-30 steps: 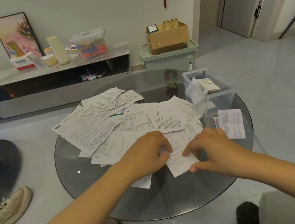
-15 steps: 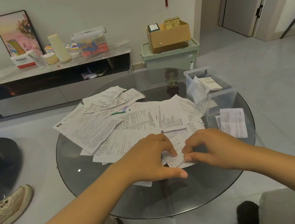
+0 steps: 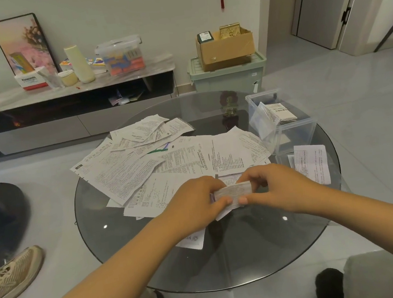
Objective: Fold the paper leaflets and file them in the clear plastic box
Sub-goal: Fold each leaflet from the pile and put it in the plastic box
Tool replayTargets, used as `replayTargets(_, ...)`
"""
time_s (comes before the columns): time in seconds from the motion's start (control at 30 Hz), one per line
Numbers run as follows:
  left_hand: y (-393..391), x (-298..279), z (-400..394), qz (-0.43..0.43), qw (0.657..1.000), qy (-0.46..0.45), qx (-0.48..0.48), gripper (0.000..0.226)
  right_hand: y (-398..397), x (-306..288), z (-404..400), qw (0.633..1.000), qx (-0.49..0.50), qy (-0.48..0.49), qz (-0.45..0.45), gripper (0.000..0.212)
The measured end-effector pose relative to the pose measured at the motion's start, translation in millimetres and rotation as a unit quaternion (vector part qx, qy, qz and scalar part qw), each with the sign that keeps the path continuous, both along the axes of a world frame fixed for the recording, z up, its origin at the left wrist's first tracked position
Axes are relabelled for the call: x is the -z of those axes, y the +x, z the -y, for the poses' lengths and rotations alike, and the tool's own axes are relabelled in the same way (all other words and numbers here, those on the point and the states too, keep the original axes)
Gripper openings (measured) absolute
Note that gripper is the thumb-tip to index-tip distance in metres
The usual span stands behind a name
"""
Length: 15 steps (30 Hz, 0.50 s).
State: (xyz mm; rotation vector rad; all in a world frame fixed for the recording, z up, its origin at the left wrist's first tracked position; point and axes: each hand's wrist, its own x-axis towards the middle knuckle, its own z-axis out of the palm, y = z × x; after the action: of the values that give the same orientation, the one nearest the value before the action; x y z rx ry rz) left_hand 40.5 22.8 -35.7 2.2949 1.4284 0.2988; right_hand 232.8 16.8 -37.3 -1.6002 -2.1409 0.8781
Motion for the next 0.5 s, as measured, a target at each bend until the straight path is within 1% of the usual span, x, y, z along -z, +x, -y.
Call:
replayTargets(0.13, 3.4, 7.1, -2.1, 0.019, 1.000, 0.000, -0.012, 0.042, -5.7, 10.5, -1.5, 0.998, 0.021, 0.046, 0.028, 0.037)
replayTargets(0.2, 3.2, 8.5, -4.7, 0.039, 0.999, -0.015, -0.022, 0.048, -7.4, 13.7, -2.1, 0.997, 0.021, 0.065, 0.042, 0.044)
replayTargets(0.27, 2.8, 8.0, -7.3, 0.048, 0.998, -0.030, -0.025, 0.050, -7.9, 15.9, -2.9, 0.994, 0.012, 0.084, 0.065, 0.043)
replayTargets(0.33, 1.9, 6.4, -9.0, 0.043, 0.998, -0.037, -0.023, 0.047, -7.6, 15.9, -3.0, 0.992, -0.001, 0.100, 0.081, 0.035)
replayTargets(0.4, 0.6, 5.1, -10.5, 0.034, 0.999, -0.037, -0.019, 0.038, -6.4, 14.8, -3.4, 0.988, -0.020, 0.112, 0.101, 0.029)
replayTargets(0.5, -2.5, 4.6, -12.4, 0.011, 1.000, -0.026, -0.005, 0.023, -4.5, 12.6, -4.9, 0.983, -0.042, 0.122, 0.128, 0.031)
